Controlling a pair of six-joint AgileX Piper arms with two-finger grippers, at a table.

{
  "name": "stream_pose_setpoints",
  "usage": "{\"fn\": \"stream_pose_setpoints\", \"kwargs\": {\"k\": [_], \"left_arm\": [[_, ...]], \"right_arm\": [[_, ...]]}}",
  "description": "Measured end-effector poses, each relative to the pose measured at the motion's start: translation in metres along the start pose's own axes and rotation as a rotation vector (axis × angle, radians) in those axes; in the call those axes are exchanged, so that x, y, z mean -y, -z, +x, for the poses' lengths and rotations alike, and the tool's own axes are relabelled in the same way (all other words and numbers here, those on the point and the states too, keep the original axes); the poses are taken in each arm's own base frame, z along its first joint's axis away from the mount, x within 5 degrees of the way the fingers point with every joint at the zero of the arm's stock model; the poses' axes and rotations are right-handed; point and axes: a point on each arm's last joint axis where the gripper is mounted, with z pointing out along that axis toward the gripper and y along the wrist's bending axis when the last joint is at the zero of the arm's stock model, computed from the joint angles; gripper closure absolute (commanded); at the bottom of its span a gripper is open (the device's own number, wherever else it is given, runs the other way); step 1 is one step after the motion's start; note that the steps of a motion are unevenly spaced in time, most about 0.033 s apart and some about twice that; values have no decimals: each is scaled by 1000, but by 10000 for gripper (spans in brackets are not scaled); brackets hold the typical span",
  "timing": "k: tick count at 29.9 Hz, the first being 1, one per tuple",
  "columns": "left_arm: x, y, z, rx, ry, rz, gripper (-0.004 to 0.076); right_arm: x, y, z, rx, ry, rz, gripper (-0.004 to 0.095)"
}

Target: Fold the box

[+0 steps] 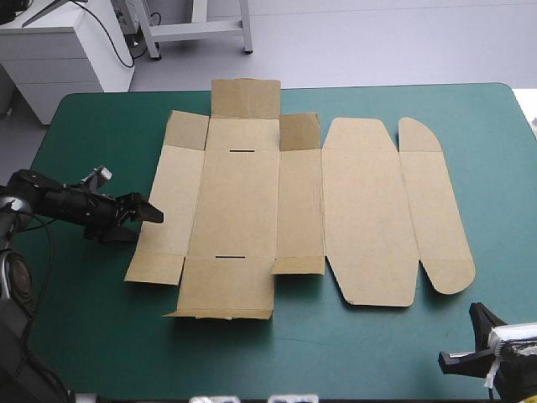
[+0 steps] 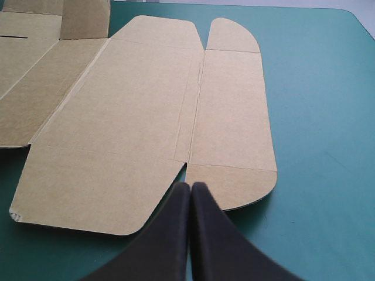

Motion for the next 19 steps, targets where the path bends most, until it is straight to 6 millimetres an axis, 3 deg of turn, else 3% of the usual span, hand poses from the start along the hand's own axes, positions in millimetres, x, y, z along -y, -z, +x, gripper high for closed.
{"fn": "stream_pose_setpoints", "kwargs": {"k": [10,13,15,16,18,19], "left_arm": [[31,-32,-2,-80,-26,42,67],[35,-36,-2,-87,28,46,109],[34,-36,-3,-84,60,45,241],[34,-37,-3,-83,80,41,359],[31,-39,-2,-97,132,28,676],[30,-41,-1,-110,152,18,722]], "right_arm": [[0,0,0,0,0,0,928],[0,0,0,0,0,0,928],[0,0,0,0,0,0,928],[0,0,0,0,0,0,928],[0,0,0,0,0,0,928],[0,0,0,0,0,0,928]]}}
